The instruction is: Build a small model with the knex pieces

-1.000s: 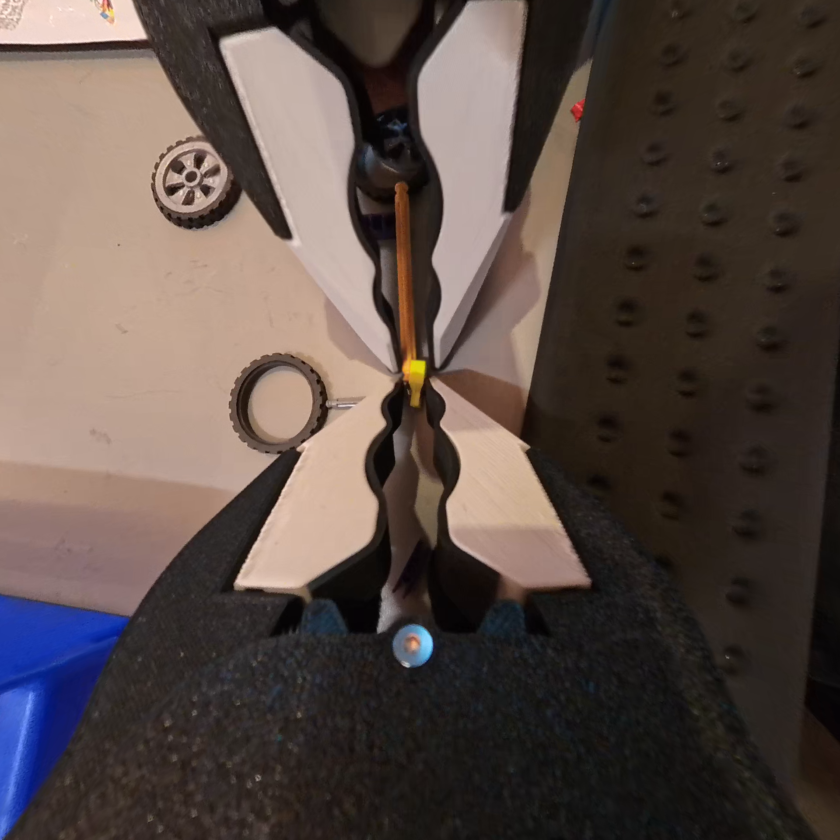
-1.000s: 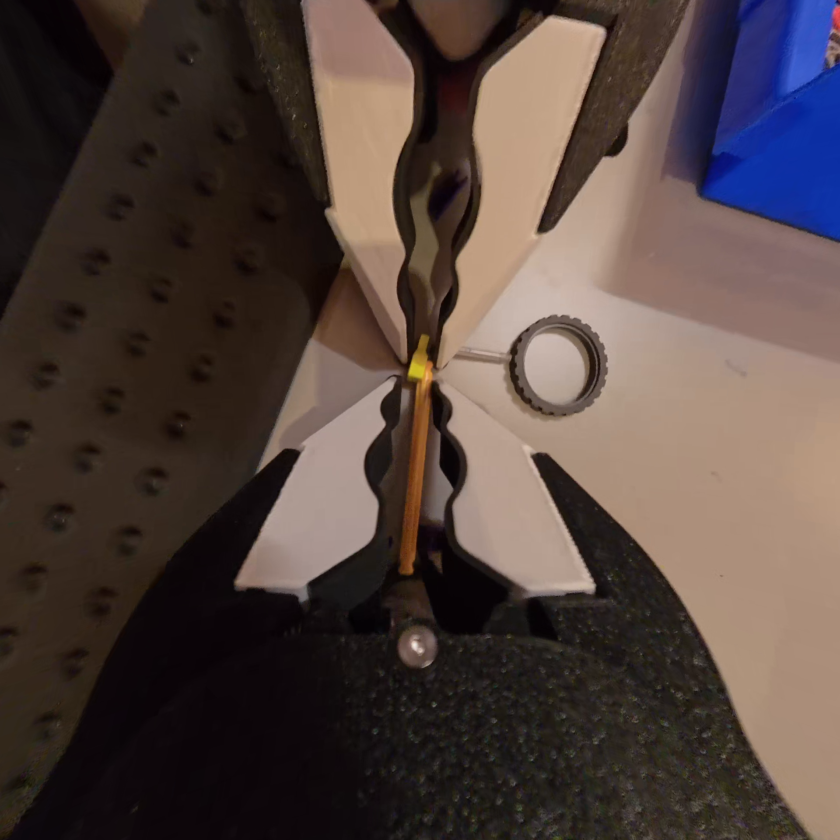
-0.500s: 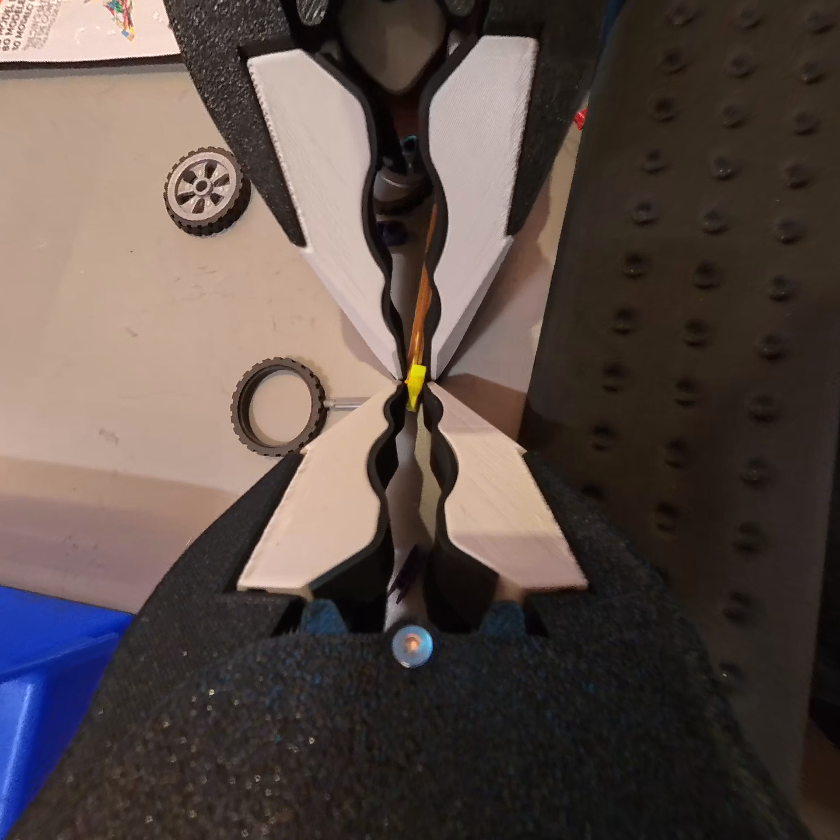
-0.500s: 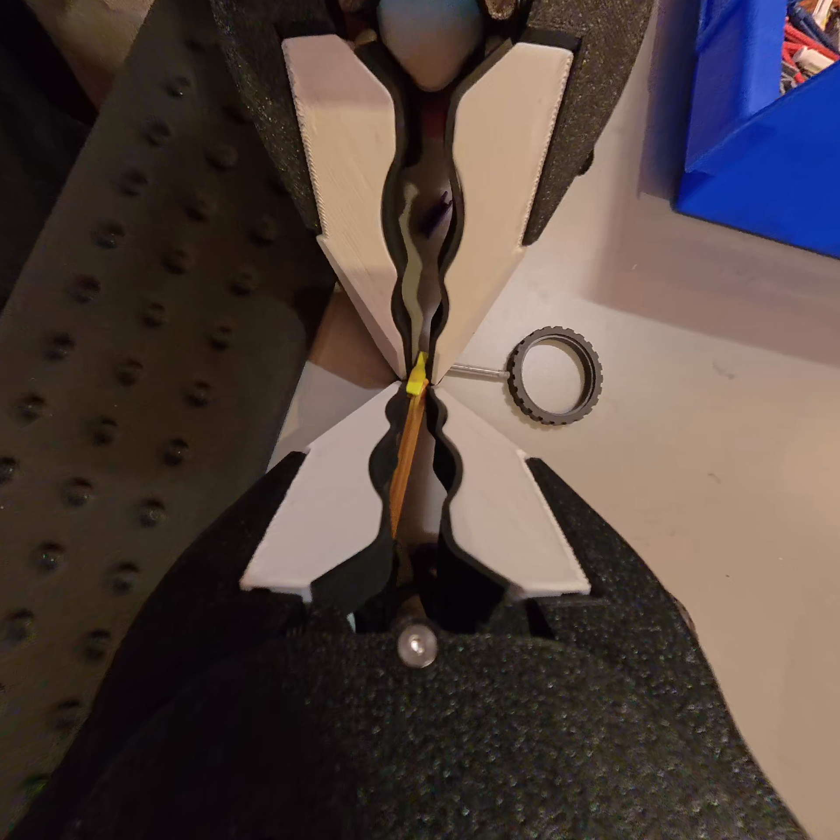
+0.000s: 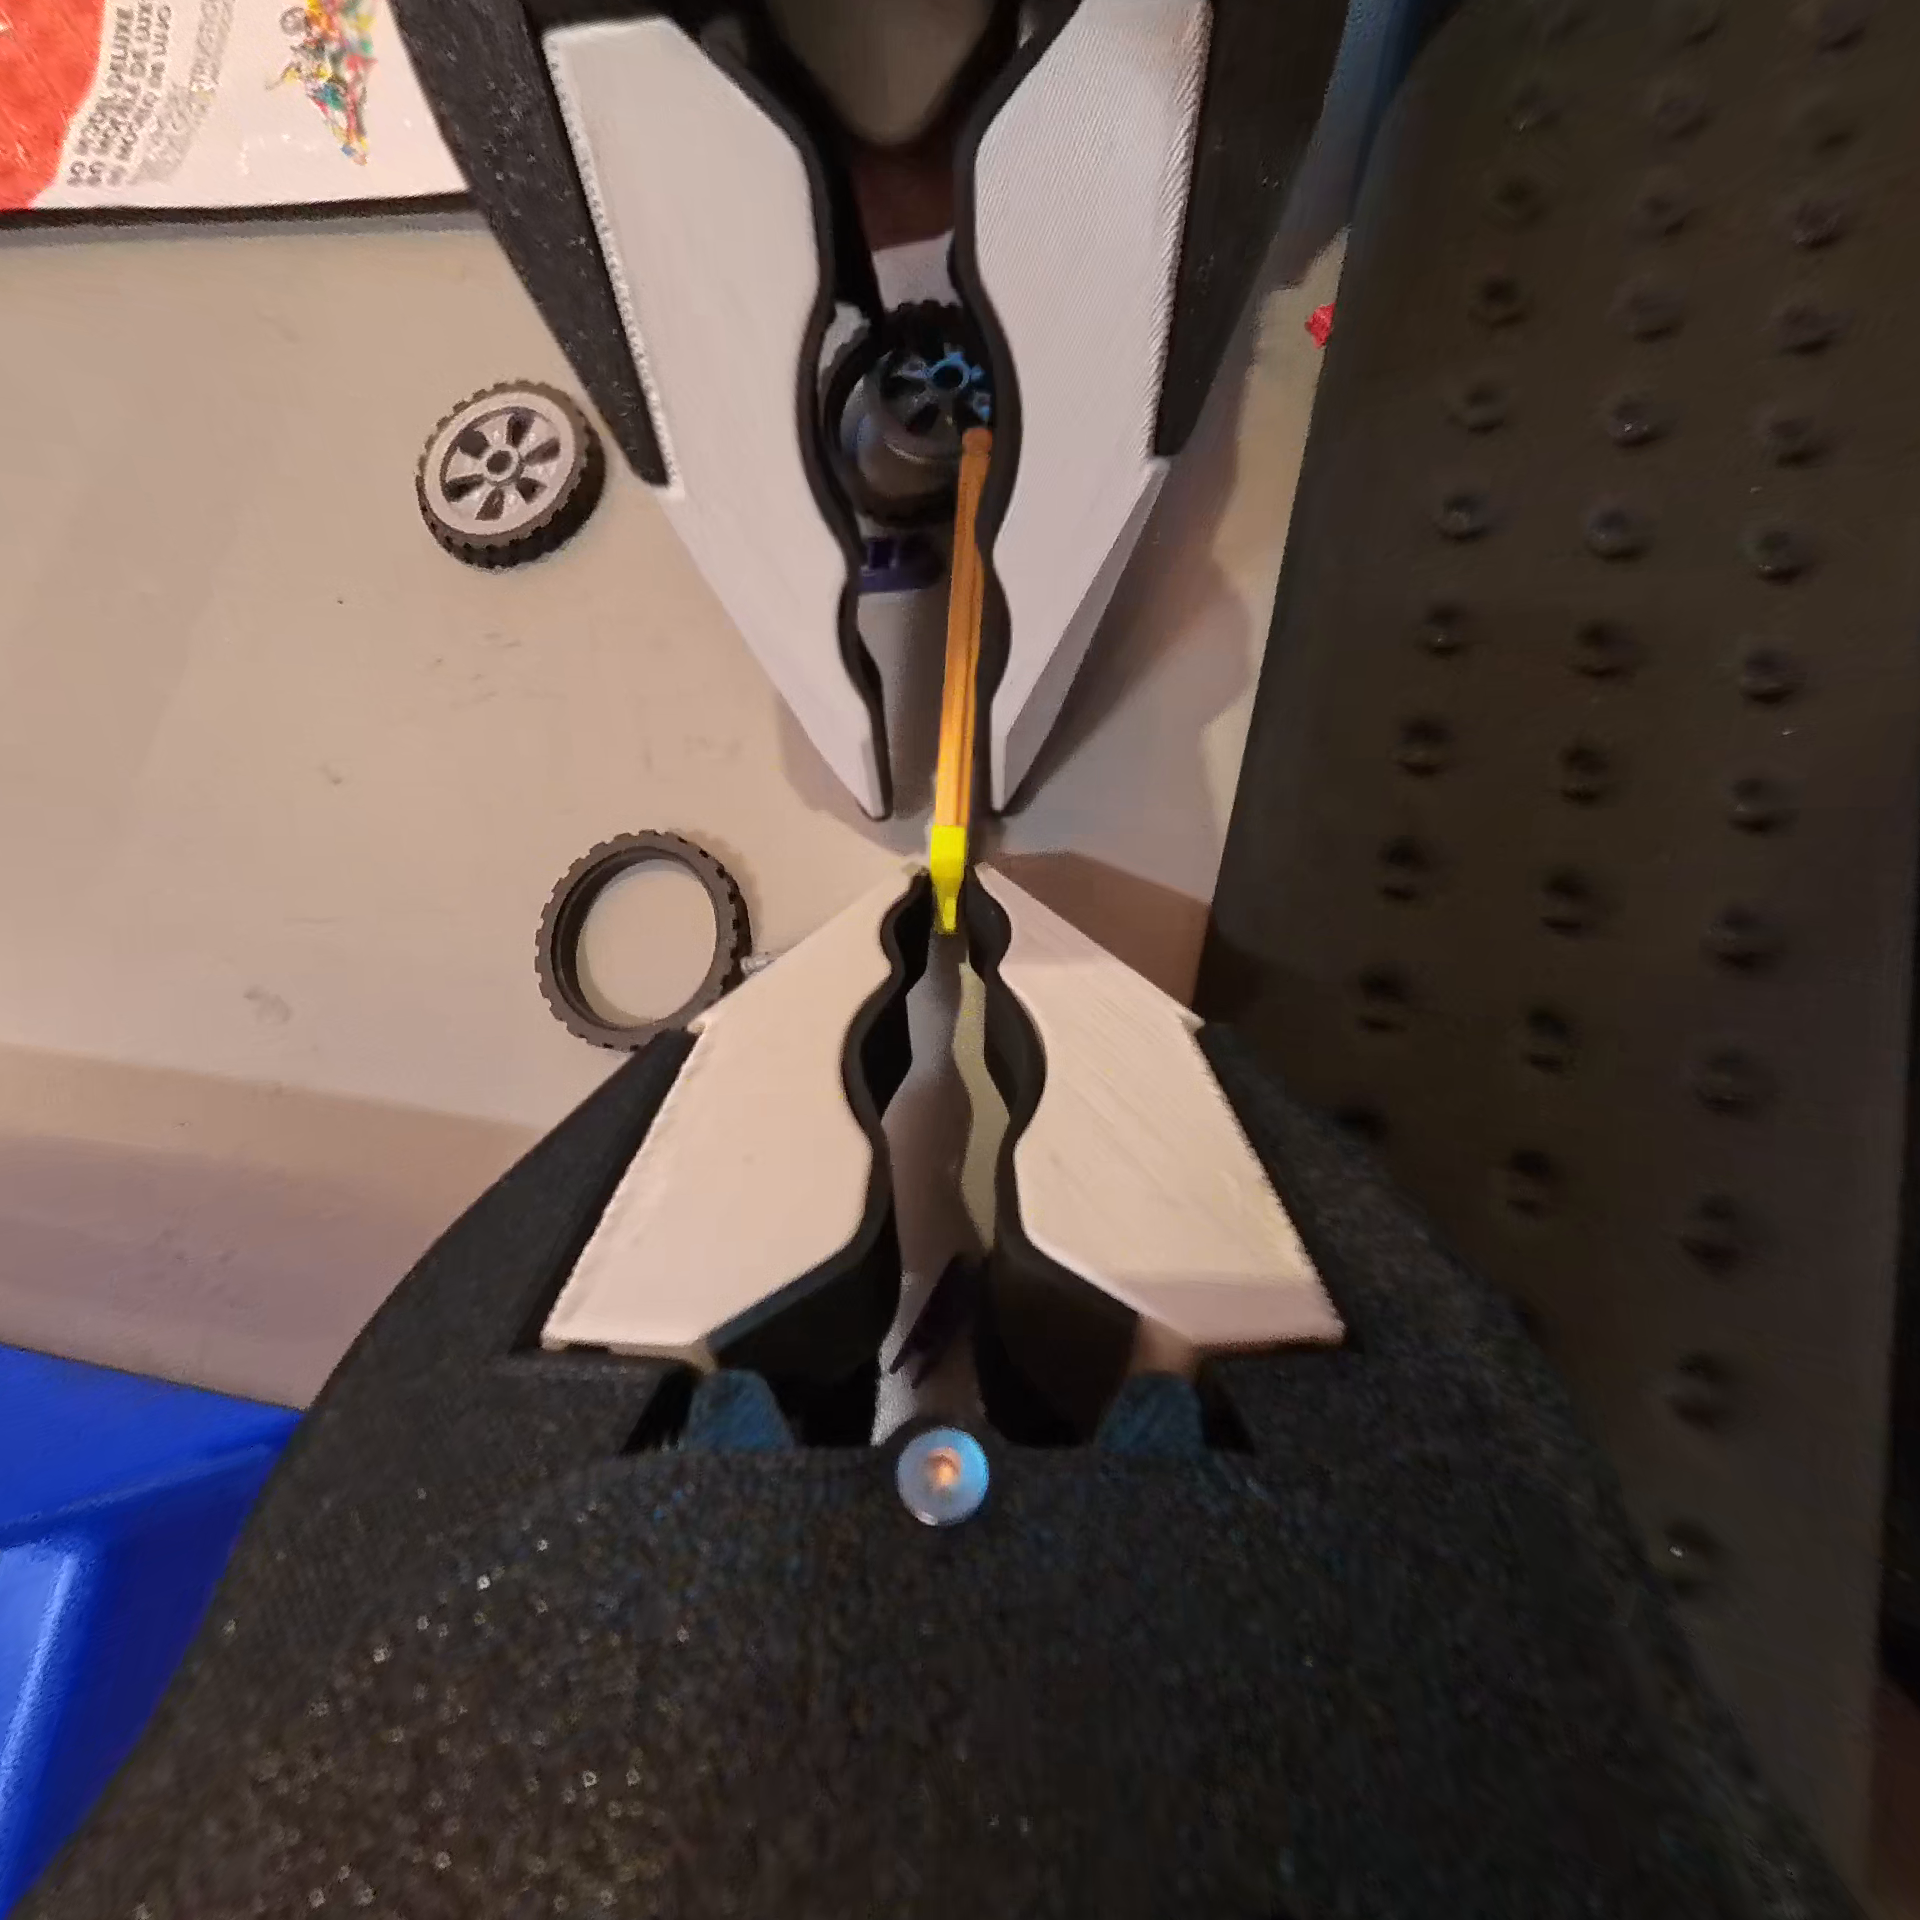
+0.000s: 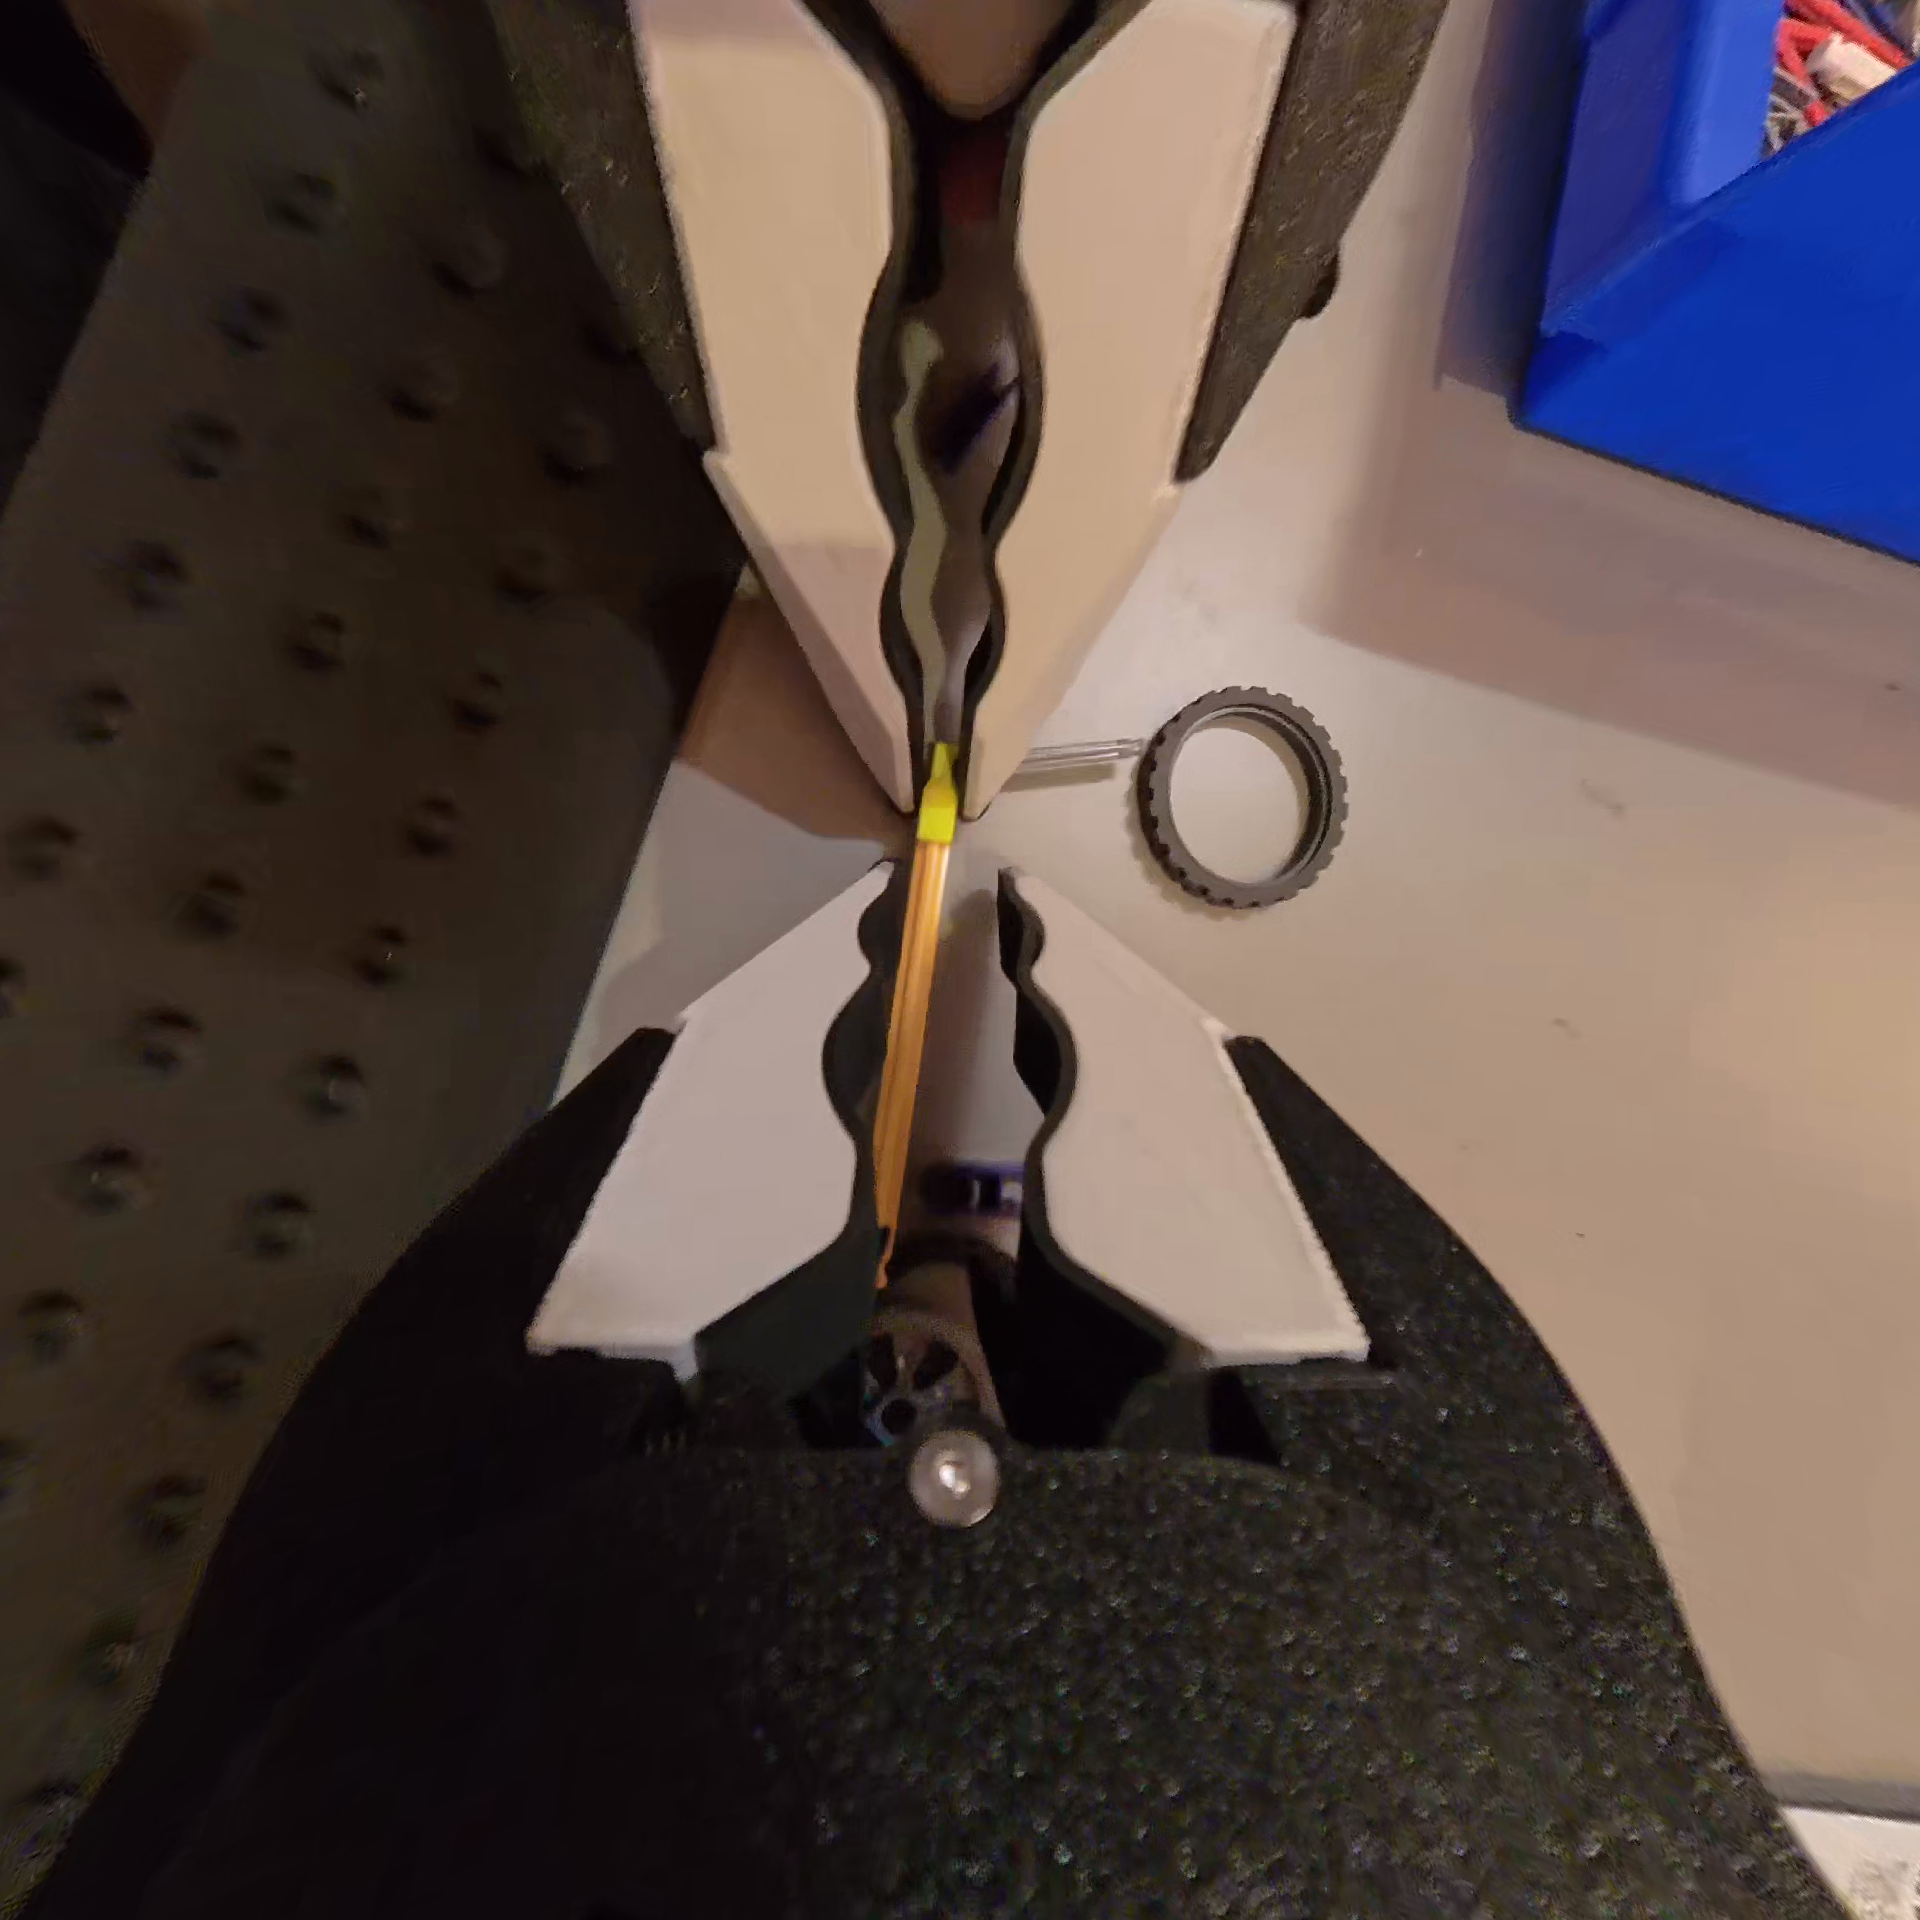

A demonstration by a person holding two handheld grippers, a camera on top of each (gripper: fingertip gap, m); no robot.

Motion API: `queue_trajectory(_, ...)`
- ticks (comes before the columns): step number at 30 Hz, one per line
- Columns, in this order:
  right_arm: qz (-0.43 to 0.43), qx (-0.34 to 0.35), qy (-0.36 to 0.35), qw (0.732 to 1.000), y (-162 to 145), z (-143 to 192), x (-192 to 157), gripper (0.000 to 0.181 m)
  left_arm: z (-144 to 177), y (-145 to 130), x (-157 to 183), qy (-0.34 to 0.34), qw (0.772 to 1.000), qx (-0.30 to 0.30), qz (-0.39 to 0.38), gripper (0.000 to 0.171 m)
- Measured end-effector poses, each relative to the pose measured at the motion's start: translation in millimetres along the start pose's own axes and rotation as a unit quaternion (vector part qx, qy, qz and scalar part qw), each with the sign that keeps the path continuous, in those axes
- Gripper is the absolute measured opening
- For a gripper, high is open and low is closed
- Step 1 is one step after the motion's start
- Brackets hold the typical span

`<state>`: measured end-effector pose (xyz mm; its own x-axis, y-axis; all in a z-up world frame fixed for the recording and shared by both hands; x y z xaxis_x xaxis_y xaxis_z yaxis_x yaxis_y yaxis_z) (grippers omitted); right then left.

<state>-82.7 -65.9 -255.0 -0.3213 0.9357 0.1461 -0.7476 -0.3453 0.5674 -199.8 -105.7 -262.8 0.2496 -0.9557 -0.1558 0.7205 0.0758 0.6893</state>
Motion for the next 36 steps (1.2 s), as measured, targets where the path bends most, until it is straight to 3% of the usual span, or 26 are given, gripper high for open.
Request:
queue_trajectory(6,0.018,0.018,0.013,1.0,-7,5,0,0.004,8,3,-3,-0.021,0.999,0.048,0.011,0.004)
queue_trajectory(9,-0.023,0.055,0.034,0.998,-10,10,7,0.004,15,7,-4,0.003,0.997,0.073,0.0,0.013)
queue_trajectory(11,-0.055,0.073,0.036,0.995,-13,15,14,0.004,23,11,-5,0.045,0.995,0.087,-0.017,0.032)
queue_trajectory(14,-0.108,0.106,0.053,0.987,-14,22,22,0.005,30,18,0,0.131,0.984,0.079,-0.093,0.04)
queue_trajectory(17,-0.152,0.13,0.06,0.978,-12,26,28,0.005,23,24,7,0.21,0.962,0.028,-0.175,0.035)
queue_trajectory(21,-0.171,0.152,0.065,0.971,-10,32,30,0.005,20,27,5,0.283,0.938,-0.003,-0.203,0.014)
queue_trajectory(27,-0.142,0.159,0.045,0.976,-7,35,29,0.004,21,28,5,0.296,0.93,-0.004,-0.219,0.008)
queue_trajectory(36,-0.05,0.202,0.049,0.977,-3,48,22,0.003,37,30,1,0.201,0.957,0.113,-0.175,0.005)
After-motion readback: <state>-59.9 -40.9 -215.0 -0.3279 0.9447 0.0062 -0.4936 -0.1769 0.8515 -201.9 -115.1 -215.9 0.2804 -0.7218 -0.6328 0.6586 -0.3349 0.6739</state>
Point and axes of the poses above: each gripper's, where its closed fingertips meet, z back along the fingers, y out of its top, x = y × z across the jaws, the point moved 9 cm from there along z, back along the fingers, and after that the axes turned 1 degree about -z, right-handed, at the moved point
